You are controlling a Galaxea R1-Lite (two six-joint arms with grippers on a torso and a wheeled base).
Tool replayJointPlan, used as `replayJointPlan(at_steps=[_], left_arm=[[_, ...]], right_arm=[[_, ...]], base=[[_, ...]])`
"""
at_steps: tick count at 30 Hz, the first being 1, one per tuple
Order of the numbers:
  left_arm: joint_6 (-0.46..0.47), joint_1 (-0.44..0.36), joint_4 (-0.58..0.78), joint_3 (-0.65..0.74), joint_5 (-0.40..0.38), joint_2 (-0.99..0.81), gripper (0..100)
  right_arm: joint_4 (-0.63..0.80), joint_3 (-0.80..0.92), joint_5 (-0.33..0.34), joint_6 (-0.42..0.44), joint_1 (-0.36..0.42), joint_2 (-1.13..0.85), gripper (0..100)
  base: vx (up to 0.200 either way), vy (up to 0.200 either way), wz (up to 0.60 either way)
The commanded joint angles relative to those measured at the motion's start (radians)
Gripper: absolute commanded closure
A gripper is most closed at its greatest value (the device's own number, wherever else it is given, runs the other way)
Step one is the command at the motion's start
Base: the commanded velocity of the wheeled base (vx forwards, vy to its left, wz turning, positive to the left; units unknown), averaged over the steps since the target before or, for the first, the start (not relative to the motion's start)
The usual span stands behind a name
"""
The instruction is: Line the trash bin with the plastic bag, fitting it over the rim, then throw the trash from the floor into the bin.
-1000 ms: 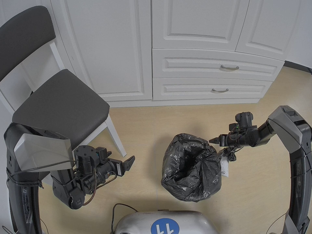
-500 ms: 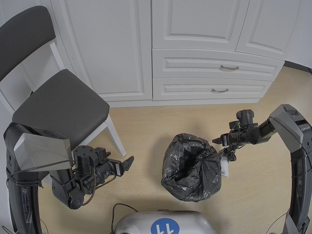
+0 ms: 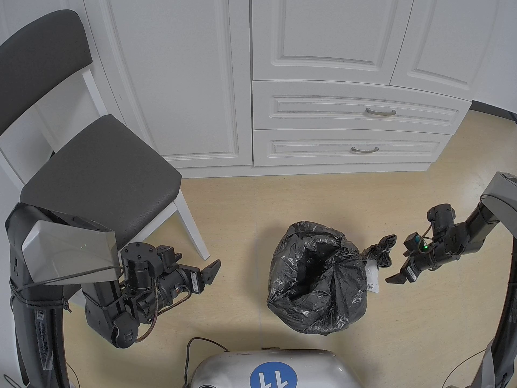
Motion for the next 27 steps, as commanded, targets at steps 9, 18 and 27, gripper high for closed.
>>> replayJointPlan(at_steps=[9,18,27], left_arm=[[-0.001,-0.002,0.000,0.008,0.008,0.000,0],[-0.001,-0.001,0.000,0.004,0.008,0.002,0],[0.000,0.001,-0.002,-0.002,0.008,0.005,0]], right_arm=[[0.004,0.079,0.027,0.033,0.090,-0.007,0],[-0.007,0.021,0.018,0.161,0.144,0.054,0],[-0.007,-0.116,-0.022,0.317,0.151,0.103,0]], base=[[0.000,0.000,0.00],[0.000,0.000,0.00],[0.000,0.000,0.00]])
